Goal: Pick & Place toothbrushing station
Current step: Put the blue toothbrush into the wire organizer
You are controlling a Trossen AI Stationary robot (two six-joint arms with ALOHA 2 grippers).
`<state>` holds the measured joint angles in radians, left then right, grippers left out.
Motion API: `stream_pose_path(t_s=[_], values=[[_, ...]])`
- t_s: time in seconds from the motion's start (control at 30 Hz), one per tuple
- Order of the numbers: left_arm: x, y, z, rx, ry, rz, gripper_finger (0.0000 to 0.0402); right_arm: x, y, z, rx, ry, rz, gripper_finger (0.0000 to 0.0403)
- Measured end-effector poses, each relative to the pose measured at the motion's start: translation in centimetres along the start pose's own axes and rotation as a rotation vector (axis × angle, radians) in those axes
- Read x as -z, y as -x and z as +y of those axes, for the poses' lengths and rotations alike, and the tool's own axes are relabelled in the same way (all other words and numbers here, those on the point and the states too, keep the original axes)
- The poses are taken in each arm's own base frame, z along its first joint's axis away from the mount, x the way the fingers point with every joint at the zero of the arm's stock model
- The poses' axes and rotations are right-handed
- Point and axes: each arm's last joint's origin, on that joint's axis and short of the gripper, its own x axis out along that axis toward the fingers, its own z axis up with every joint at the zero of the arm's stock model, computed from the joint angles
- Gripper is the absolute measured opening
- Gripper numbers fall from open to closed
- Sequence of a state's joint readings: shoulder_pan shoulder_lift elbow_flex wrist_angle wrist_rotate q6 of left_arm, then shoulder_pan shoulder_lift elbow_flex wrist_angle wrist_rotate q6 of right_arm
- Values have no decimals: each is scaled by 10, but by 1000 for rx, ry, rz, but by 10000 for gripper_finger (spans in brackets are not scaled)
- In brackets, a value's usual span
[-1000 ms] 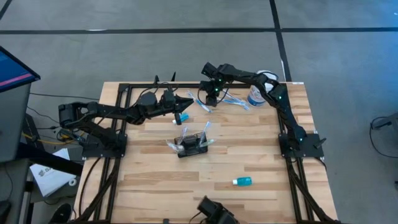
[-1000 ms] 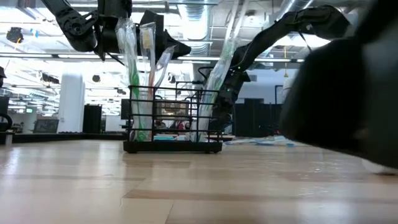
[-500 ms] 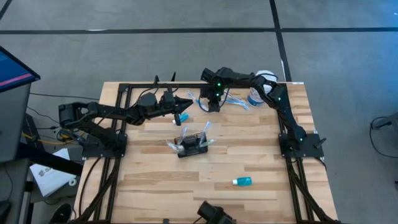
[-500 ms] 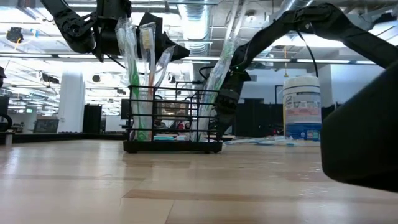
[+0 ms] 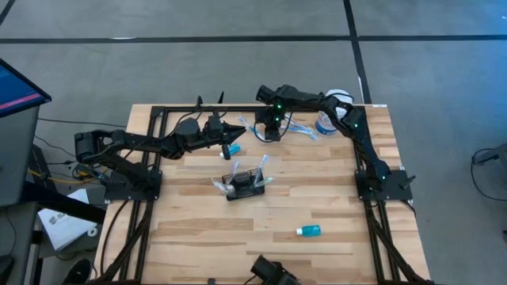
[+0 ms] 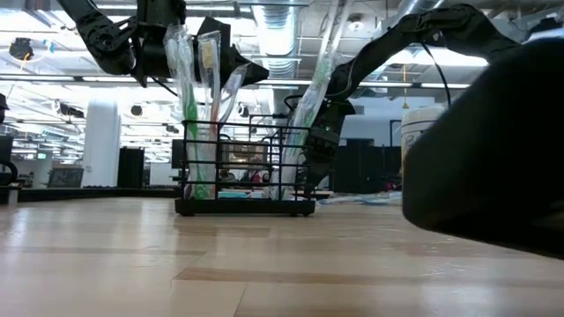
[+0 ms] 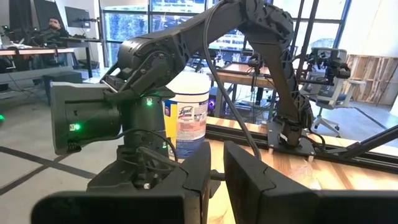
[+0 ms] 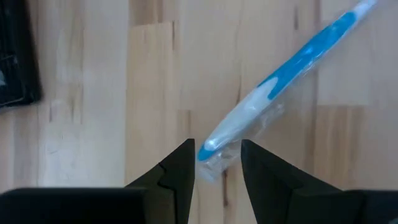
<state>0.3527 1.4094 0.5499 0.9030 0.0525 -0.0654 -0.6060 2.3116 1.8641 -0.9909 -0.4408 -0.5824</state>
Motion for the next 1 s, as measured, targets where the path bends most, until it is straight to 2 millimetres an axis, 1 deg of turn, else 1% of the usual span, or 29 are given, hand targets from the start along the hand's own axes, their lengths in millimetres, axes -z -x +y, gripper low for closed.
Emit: stream_pose_path(t_s=[0.4,0.53,0.7,0.87,1.0], values=[[-1,0,0,1,-1,-12,39,2,0,0,30,17,38,120],[-2,0,0,1,-1,-19,39,3,3,-8,54,8,1,120],[-2,0,0,2,-1,-24,39,4,10,-22,92,-62,-60,120],[-3,0,0,2,-2,-28,39,2,8,-17,79,-59,-51,120],[-3,0,0,2,-2,-29,39,3,9,-17,82,-61,-47,120]])
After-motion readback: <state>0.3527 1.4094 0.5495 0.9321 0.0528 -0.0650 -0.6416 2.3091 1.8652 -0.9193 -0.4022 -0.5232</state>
